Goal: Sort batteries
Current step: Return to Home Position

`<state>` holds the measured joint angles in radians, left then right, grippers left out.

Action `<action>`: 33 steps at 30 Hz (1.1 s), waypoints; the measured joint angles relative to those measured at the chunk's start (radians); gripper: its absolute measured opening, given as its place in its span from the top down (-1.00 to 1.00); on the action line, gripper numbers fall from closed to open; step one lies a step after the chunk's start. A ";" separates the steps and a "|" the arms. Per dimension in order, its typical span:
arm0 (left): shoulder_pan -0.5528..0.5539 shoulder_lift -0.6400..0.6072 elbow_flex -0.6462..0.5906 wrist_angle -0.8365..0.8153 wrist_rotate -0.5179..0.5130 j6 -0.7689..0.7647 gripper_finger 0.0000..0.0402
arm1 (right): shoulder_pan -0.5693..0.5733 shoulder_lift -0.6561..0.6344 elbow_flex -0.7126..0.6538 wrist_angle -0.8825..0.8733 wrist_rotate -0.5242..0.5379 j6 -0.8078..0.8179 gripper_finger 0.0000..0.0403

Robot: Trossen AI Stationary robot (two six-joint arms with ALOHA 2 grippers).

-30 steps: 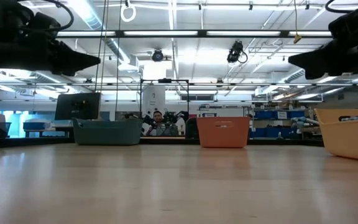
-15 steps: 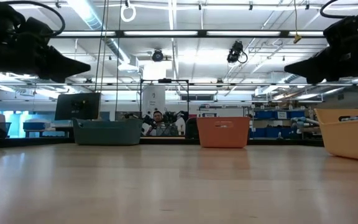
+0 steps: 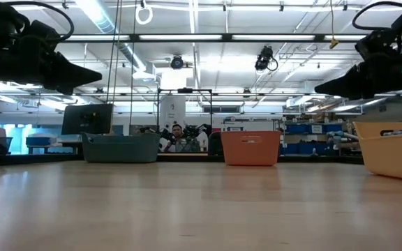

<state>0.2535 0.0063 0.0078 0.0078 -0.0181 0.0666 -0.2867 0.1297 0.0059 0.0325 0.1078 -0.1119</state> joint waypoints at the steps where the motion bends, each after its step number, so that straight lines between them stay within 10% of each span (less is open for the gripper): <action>1: 0.000 0.000 0.000 0.000 0.001 0.000 0.94 | -0.002 0.004 0.000 0.000 0.000 0.005 0.93; 33: 0.000 0.000 0.000 0.001 0.003 0.000 0.94 | 0.018 0.008 0.000 0.001 -0.004 0.241 0.88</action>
<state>0.2535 0.0063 0.0074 0.0090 -0.0151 0.0662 -0.2687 0.1375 0.0059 0.0338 0.1036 0.1291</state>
